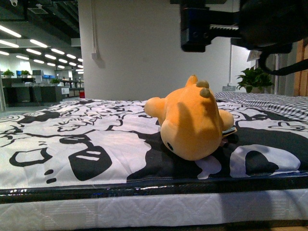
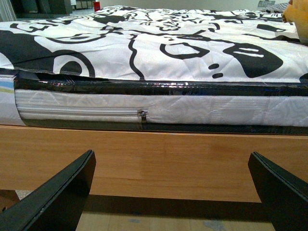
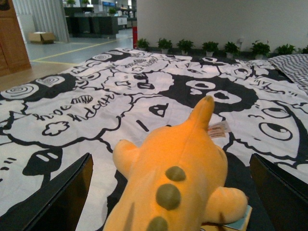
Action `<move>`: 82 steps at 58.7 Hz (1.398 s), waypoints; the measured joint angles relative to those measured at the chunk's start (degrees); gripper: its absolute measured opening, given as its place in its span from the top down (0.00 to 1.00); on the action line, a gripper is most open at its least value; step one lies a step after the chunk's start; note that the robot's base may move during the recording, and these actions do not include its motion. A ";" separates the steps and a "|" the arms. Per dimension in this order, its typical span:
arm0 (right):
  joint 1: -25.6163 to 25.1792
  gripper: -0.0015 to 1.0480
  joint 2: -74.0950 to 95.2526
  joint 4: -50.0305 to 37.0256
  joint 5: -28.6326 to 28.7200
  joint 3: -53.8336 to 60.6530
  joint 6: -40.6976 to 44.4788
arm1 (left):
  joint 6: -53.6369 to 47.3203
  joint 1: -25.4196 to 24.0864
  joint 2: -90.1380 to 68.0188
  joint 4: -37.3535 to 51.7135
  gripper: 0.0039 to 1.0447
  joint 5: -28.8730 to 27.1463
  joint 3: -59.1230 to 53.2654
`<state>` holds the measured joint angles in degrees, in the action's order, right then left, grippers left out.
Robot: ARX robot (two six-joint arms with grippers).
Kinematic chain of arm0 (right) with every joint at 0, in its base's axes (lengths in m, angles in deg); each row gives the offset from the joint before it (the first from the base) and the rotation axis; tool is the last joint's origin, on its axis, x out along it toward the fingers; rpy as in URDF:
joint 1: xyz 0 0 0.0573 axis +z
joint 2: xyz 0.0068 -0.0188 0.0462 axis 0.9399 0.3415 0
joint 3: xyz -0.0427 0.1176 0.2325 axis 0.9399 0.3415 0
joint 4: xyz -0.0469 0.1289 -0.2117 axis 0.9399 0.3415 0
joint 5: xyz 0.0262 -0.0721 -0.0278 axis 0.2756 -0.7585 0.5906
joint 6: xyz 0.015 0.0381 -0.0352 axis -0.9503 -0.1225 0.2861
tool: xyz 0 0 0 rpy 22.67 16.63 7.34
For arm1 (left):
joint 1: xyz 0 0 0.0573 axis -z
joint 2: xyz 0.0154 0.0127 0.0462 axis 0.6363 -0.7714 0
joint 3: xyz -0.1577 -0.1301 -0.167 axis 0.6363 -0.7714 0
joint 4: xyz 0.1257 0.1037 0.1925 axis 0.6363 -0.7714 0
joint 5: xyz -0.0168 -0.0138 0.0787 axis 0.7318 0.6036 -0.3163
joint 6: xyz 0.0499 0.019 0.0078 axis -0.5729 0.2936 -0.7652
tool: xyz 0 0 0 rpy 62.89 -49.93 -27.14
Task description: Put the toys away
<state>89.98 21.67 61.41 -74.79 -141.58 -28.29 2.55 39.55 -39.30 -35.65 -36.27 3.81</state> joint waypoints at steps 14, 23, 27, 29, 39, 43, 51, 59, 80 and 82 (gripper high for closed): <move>2.49 0.06 8.28 0.72 -5.51 -4.76 2.23 | 0.00 0.00 0.00 0.00 0.06 0.00 0.00; 1.79 0.06 11.78 0.55 -7.19 -5.20 1.90 | 0.00 0.00 0.00 0.00 0.06 0.00 0.00; 1.16 0.06 12.61 0.52 -7.23 -5.20 1.11 | 0.00 0.00 0.00 0.00 0.06 0.00 0.00; 0.87 0.06 12.94 0.55 -7.17 -5.14 0.76 | 0.00 0.00 0.00 0.00 0.06 0.00 0.00; -0.50 0.06 14.51 -0.90 -7.34 -3.80 -0.42 | 0.00 0.00 0.00 0.00 0.06 0.00 0.00; -0.85 0.06 15.39 -0.98 -7.28 -3.41 -1.55 | 0.00 0.00 0.00 0.00 0.06 0.00 0.00; -1.09 0.06 16.26 -0.94 -6.54 -2.93 -4.57 | 0.00 0.00 0.00 0.00 0.06 0.00 0.00; -0.94 0.06 16.35 -0.81 -5.42 -2.05 -7.58 | 0.00 0.00 0.00 0.00 0.06 0.00 0.00; 2.38 0.06 17.11 -1.03 -4.13 -0.33 -10.91 | 0.00 0.00 0.00 0.00 0.06 0.00 0.00; 2.67 0.08 17.14 -1.33 -4.66 -0.17 -10.86 | 0.00 0.00 0.00 0.00 0.06 0.00 0.00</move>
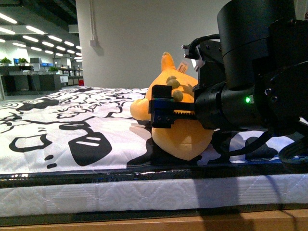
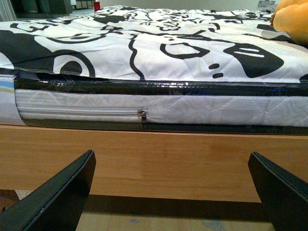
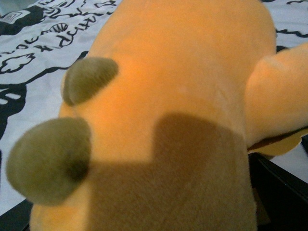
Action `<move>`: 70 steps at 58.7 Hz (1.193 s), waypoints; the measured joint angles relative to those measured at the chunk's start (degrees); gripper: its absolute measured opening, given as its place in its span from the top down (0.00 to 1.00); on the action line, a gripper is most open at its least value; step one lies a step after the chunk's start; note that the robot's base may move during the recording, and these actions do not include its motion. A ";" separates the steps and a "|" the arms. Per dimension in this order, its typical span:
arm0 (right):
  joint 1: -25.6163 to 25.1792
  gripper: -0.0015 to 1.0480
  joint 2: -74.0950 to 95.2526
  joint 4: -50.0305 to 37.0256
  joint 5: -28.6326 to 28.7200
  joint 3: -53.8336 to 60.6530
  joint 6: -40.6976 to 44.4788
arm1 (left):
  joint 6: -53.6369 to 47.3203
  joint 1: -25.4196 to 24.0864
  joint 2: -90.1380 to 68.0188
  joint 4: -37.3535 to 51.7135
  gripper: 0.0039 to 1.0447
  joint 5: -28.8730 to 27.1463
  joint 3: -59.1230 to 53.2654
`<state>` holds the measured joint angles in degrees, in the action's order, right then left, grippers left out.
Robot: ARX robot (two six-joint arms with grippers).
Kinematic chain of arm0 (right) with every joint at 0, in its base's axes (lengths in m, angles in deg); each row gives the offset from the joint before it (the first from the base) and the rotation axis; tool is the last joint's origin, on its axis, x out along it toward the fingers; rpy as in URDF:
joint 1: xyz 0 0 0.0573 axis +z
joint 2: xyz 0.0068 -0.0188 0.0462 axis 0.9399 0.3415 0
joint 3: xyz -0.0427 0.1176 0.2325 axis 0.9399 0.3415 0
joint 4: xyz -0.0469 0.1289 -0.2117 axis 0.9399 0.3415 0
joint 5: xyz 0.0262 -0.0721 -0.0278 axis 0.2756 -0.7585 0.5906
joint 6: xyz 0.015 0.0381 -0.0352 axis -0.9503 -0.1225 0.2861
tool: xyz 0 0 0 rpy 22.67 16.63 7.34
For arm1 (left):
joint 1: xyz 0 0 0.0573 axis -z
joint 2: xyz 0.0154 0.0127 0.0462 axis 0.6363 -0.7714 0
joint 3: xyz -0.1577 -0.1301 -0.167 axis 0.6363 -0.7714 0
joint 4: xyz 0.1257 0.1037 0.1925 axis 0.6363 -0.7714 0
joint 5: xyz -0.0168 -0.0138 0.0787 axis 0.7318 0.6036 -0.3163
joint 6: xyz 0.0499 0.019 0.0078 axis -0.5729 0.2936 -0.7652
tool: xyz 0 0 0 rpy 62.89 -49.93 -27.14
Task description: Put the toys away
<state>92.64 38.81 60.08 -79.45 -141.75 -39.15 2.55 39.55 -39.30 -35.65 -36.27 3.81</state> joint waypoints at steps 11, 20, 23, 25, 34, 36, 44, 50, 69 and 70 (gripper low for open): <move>0.37 0.31 -0.02 -1.29 -1.86 0.11 0.81 | 0.00 0.00 0.00 0.00 0.06 0.00 0.00; 0.02 0.48 -0.59 -1.86 -1.81 0.11 1.73 | -0.02 0.00 0.00 0.00 0.06 0.00 0.00; -0.26 0.54 -1.18 -1.88 -1.49 0.13 1.75 | 0.00 0.00 0.00 0.00 0.06 0.00 0.00; -0.57 0.58 -1.81 -1.90 -1.01 0.24 1.75 | 0.00 0.00 0.00 0.00 0.06 0.00 0.00; -2.78 0.77 -6.40 -2.01 1.64 1.86 1.60 | 0.00 0.00 0.00 0.00 0.06 0.00 0.00; -3.43 0.80 -7.82 -2.01 2.40 2.34 1.42 | 0.00 0.00 0.00 0.00 0.06 0.00 0.00; -7.17 0.91 -15.65 -1.73 6.08 4.90 -1.42 | 0.00 0.00 0.00 0.00 0.06 0.00 0.00; -10.43 0.93 -22.29 -0.68 8.83 7.63 -3.43 | 0.00 0.00 0.00 0.00 0.06 0.00 0.00; -24.59 0.93 -51.17 4.42 21.79 25.49 -10.54 | -0.02 0.00 0.00 0.00 0.06 0.00 0.00; -25.53 0.93 -54.05 5.01 22.62 27.26 -10.49 | 0.00 0.00 0.00 0.00 0.06 0.00 0.00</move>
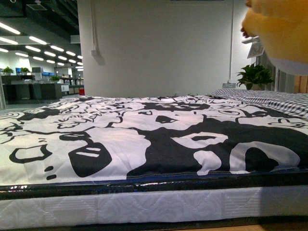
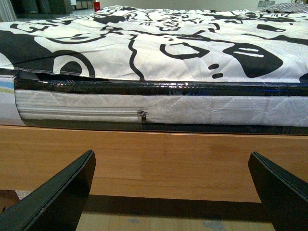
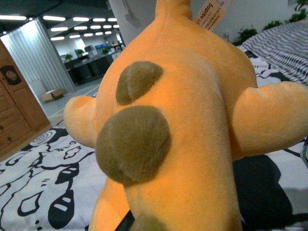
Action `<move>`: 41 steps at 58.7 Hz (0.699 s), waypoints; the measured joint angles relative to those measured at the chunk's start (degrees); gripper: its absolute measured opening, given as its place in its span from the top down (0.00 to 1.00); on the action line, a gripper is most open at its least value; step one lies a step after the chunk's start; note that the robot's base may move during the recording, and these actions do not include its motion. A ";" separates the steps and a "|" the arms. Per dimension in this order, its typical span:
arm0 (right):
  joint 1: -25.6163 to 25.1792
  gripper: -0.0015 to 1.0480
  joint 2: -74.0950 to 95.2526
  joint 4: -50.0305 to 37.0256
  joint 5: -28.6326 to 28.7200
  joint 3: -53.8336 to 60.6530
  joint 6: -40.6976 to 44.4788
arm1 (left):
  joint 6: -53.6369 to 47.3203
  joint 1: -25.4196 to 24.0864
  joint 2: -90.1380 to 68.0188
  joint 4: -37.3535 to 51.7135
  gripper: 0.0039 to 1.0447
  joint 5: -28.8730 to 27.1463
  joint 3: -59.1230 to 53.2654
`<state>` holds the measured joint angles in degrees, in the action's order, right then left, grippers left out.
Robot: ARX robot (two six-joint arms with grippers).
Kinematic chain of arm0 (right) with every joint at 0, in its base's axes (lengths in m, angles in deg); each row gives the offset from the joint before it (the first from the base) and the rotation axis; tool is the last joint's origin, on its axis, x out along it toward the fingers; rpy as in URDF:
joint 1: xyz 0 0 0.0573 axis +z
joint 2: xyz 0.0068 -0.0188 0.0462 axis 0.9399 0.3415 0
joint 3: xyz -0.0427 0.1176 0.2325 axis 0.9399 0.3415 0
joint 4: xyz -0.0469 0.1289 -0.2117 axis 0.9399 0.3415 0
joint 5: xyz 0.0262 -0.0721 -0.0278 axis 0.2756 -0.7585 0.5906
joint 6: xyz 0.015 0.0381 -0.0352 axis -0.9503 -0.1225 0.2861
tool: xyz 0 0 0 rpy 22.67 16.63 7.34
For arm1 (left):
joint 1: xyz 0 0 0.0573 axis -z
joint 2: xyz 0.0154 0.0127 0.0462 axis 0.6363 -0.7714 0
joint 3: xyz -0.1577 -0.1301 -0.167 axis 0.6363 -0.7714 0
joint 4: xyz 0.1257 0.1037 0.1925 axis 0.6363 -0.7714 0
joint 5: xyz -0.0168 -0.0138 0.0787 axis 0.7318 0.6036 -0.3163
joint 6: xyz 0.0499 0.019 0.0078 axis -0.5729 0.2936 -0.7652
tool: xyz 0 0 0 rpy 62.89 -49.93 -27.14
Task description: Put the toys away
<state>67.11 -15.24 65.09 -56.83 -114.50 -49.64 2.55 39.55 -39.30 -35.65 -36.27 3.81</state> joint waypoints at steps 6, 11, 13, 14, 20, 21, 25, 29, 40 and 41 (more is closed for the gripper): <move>-2.29 0.93 -13.44 4.70 3.74 8.90 2.40 | 0.00 0.00 0.00 0.00 0.06 0.00 0.00; -3.96 0.93 -21.70 8.74 6.67 15.04 5.38 | 0.00 0.00 0.00 0.00 0.06 0.00 0.00; -5.09 0.93 -25.16 10.49 7.89 17.46 6.29 | 0.00 0.00 0.00 0.00 0.06 0.00 0.00; -5.42 0.93 -25.97 10.88 8.15 18.01 6.36 | 0.00 0.00 0.00 0.00 0.06 0.00 0.00; -7.93 0.93 -31.91 11.65 9.46 22.82 6.62 | 0.00 0.00 0.00 0.00 0.06 0.00 0.00; -8.35 0.93 -32.63 11.28 9.44 23.63 6.60 | 0.00 0.00 0.00 0.00 0.06 0.00 0.00; -9.07 0.93 -34.05 9.66 9.18 25.90 6.60 | 0.00 0.00 0.00 0.00 0.06 0.00 0.00; -9.14 0.93 -35.15 8.41 8.02 27.98 6.32 | 0.00 0.00 0.00 0.00 0.06 0.00 0.00; -4.39 0.93 -37.66 5.55 2.64 31.98 7.04 | 0.00 0.00 0.00 0.00 0.06 0.00 0.00; -3.63 0.93 -37.97 5.31 2.08 32.35 7.26 | 0.00 0.00 0.00 0.00 0.06 0.00 0.00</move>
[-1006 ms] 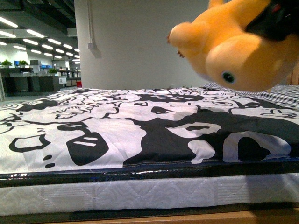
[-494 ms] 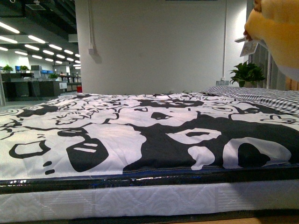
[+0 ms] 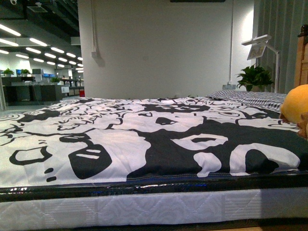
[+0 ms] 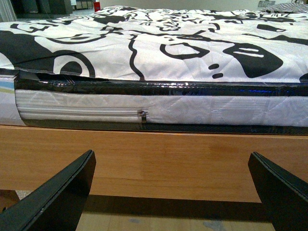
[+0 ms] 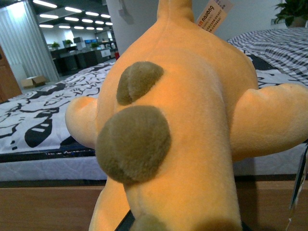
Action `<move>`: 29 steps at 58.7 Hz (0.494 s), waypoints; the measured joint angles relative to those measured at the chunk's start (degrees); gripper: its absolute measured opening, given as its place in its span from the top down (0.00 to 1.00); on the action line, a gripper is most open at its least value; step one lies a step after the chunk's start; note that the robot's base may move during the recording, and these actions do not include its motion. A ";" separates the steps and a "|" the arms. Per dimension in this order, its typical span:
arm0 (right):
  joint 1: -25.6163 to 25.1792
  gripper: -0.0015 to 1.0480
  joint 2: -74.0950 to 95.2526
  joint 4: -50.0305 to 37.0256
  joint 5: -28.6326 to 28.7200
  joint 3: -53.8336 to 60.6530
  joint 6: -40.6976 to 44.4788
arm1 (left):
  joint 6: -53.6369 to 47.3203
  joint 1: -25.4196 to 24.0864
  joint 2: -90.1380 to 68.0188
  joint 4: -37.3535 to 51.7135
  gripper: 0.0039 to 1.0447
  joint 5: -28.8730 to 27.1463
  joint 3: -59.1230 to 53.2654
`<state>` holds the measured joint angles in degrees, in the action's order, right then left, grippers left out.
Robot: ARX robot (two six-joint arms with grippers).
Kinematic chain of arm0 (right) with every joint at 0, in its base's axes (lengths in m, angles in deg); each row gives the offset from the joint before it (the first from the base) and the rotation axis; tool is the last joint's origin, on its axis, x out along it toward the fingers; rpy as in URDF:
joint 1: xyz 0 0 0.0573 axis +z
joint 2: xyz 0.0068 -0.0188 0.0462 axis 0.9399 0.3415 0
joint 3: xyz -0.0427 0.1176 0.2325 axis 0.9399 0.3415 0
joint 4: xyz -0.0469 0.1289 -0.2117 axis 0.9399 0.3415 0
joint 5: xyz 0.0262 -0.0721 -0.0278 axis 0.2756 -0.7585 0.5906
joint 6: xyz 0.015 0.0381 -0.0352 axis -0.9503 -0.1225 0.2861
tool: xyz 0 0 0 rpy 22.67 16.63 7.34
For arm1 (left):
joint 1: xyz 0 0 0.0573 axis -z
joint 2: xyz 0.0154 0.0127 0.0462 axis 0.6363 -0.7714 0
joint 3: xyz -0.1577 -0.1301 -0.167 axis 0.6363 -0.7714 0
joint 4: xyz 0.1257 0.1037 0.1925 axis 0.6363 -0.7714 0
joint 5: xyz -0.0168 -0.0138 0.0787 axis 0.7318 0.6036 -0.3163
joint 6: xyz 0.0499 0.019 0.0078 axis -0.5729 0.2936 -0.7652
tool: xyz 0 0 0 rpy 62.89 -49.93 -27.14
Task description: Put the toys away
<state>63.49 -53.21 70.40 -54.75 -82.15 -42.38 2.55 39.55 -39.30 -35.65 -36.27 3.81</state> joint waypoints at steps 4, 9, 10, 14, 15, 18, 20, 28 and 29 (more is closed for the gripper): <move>2.32 0.93 -1.07 -0.26 -1.73 1.09 0.59 | 0.00 0.00 0.00 0.00 0.06 0.00 0.00; 5.73 0.93 -2.32 -1.01 -4.85 2.99 2.23 | 0.00 0.00 0.00 0.00 0.06 0.00 0.00; 6.21 0.93 -2.45 -1.09 -5.31 3.26 2.43 | -0.02 0.00 0.00 0.00 0.06 0.00 0.00; 9.75 0.93 -3.74 -1.42 -8.50 5.25 4.68 | 0.00 0.00 0.00 0.00 0.06 0.00 0.00; 10.51 0.93 -4.00 -1.25 -9.11 5.66 5.14 | 0.00 0.00 0.00 0.00 0.06 0.00 0.00; 12.35 0.93 -4.59 -0.72 -10.36 6.36 5.90 | 0.00 0.00 0.00 0.00 0.06 0.00 0.00; 12.85 0.93 -4.70 -0.63 -10.73 6.36 6.21 | 0.00 0.00 0.00 0.00 0.06 0.00 0.00; 13.20 0.93 -5.18 -0.61 -10.95 6.36 6.84 | 0.00 0.00 0.00 0.00 0.06 0.00 0.00; 13.20 0.93 -5.18 -0.61 -10.95 6.36 6.88 | 0.00 0.00 0.00 0.00 0.06 0.00 0.00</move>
<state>76.69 -58.39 69.79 -65.70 -75.79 -35.50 2.55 39.55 -39.30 -35.65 -36.27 3.81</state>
